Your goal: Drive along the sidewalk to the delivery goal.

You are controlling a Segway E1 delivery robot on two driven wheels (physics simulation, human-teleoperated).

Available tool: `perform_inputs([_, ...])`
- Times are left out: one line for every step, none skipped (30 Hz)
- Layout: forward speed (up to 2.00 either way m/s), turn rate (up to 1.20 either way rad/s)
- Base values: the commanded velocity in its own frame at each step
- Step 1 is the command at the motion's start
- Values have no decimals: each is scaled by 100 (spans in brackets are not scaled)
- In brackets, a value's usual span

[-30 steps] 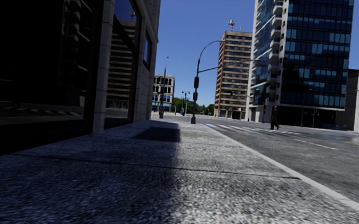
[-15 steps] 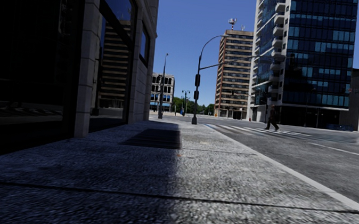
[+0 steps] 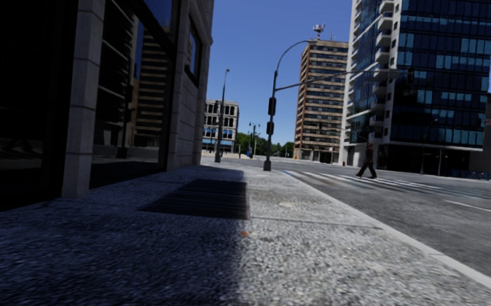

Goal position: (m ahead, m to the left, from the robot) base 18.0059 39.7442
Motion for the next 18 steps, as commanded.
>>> perform_inputs([200,0])
perform_inputs([200,50])
perform_inputs([200,52])
perform_inputs([200,8])
perform_inputs([200,0])
perform_inputs([200,0])
perform_inputs([200,0])
perform_inputs([200,0])
perform_inputs([200,0])
perform_inputs([200,0])
perform_inputs([200,0])
perform_inputs([200,0])
perform_inputs([200,0])
perform_inputs([200,0])
perform_inputs([200,0])
perform_inputs([200,0])
perform_inputs([200,0])
perform_inputs([200,0])
